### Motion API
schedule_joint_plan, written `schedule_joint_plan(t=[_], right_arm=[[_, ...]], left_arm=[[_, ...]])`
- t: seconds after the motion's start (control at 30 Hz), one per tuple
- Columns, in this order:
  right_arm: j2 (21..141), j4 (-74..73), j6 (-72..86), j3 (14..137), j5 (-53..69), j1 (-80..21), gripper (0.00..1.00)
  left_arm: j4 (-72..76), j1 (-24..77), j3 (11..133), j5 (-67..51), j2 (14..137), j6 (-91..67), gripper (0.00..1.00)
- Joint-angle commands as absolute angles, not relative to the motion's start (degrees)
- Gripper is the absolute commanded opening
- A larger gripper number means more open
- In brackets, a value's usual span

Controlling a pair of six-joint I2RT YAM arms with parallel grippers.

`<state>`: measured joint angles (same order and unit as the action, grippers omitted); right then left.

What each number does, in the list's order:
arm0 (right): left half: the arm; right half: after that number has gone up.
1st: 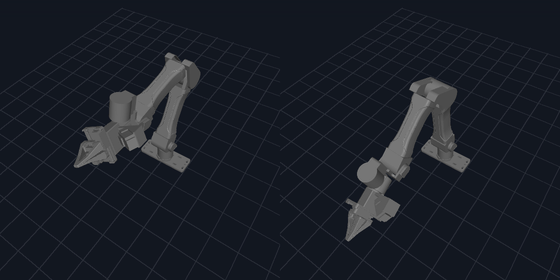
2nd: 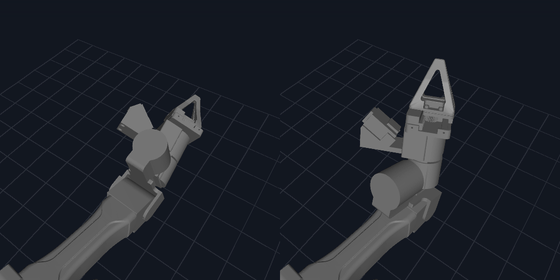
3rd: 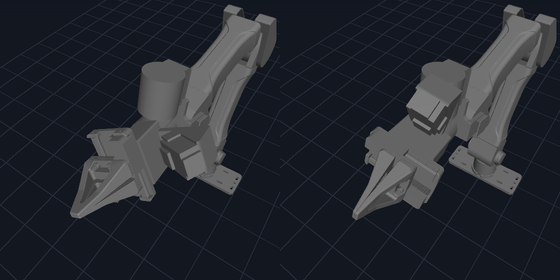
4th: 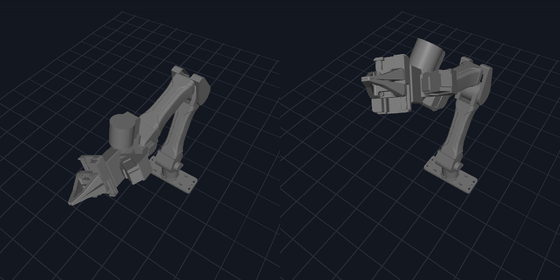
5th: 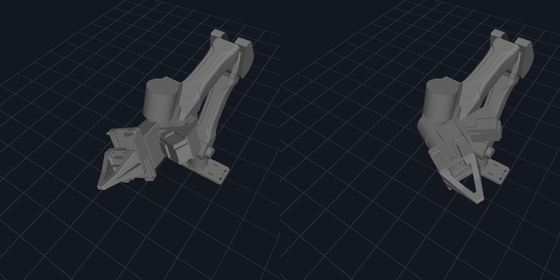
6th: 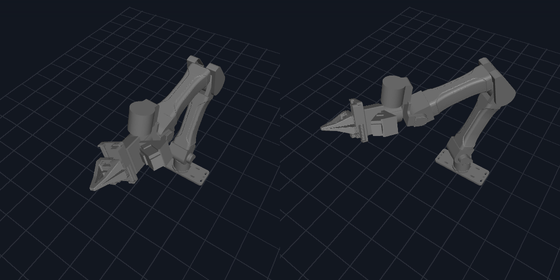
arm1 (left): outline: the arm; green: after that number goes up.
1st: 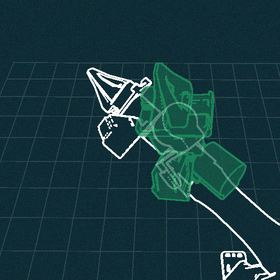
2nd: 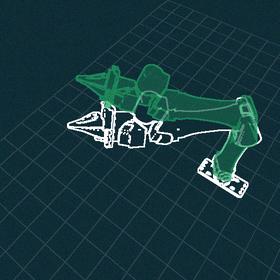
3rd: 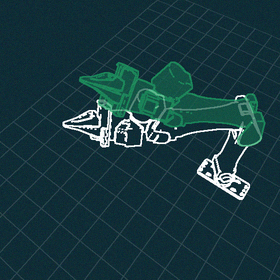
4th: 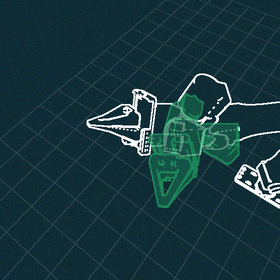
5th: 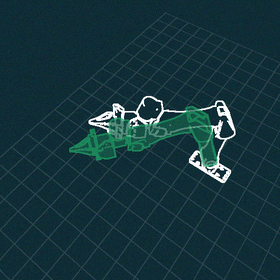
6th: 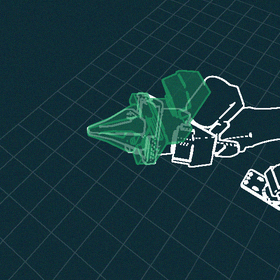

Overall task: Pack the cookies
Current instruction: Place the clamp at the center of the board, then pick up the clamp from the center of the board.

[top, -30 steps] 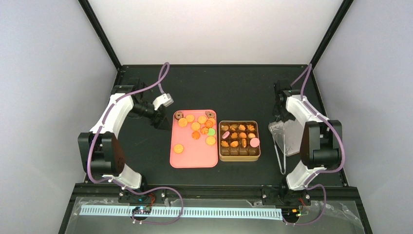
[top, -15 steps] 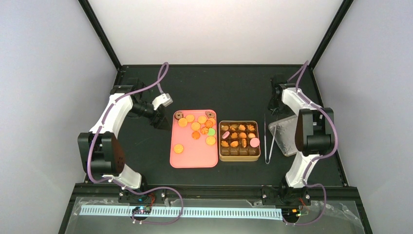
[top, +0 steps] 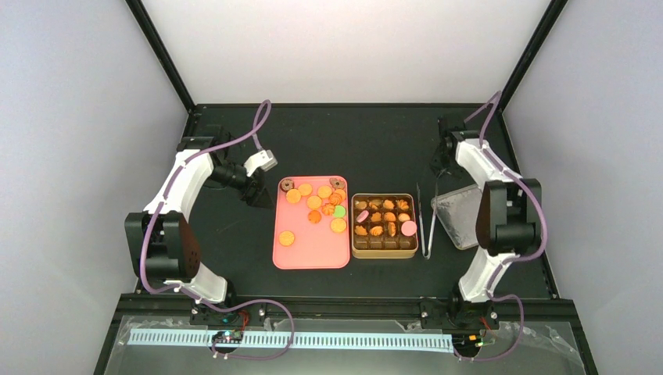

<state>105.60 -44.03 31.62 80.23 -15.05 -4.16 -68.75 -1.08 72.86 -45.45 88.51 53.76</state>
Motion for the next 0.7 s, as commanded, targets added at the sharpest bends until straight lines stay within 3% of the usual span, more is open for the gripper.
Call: schedule_joint_plan(t=[0.0,0.2,0.37,0.53,0.67], right_arm=[[97.2,-42.4,31.3,71.8,-15.9,-5.3,0.54],[90.4,-39.1,31.9,60.4,-15.7,-7.7,0.41],[89.2,-38.0,32.3,57.2,-15.7,-10.6,0.40],[91.9,-38.3,32.9,56.7,-16.9,-12.0,0.39],[95.6,-39.0,34.0,56.5,-18.6,-12.0,0.28]], left_arm=[[-68.6,-1.5,73.8,-45.6,88.4,53.7,0.80],[-68.7,-1.5,74.1,-45.7,88.7,53.5,0.80],[-68.9,-1.5,74.1,-45.8,88.2,53.5,0.80],[-69.3,-1.5,74.4,-45.8,87.5,53.5,0.80],[-70.0,-1.5,74.9,-45.7,87.0,53.7,0.80]])
